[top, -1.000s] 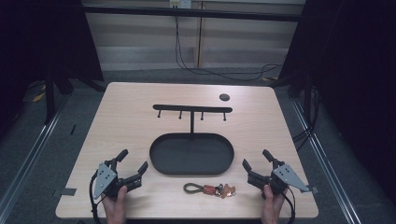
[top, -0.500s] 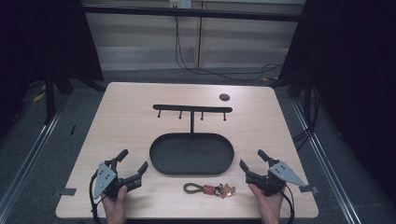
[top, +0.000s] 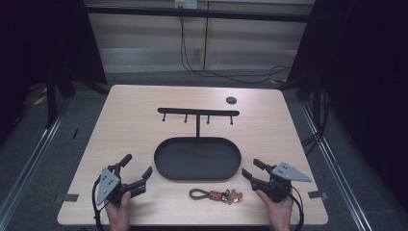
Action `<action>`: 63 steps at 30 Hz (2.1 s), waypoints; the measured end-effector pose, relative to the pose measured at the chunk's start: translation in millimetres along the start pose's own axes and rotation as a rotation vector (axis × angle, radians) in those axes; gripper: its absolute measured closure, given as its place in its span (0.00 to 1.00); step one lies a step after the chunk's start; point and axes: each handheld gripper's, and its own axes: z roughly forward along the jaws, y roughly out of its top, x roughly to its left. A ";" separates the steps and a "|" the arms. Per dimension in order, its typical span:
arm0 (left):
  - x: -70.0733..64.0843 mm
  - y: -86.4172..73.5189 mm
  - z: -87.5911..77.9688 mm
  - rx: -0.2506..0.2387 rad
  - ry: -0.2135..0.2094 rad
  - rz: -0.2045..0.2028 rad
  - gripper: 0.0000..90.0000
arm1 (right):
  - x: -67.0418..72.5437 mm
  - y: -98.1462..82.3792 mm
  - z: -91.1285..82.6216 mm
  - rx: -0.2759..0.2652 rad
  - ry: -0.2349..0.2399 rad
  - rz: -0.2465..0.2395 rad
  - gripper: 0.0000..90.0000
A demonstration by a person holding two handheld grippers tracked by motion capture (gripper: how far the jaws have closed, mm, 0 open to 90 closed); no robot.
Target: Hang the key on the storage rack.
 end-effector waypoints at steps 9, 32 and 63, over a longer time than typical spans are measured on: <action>-0.1 -0.1 0.3 -0.004 -0.001 -0.007 0.18 | 14.6 20.1 5.3 0.045 0.037 -0.016 0.52; 0.0 0.0 0.4 -0.001 -0.001 -0.004 0.18 | 42.6 42.9 40.4 0.337 0.297 -0.047 0.70; 0.2 0.0 0.1 0.000 -0.004 -0.001 0.18 | 77.8 60.0 84.7 0.636 0.511 -0.141 0.79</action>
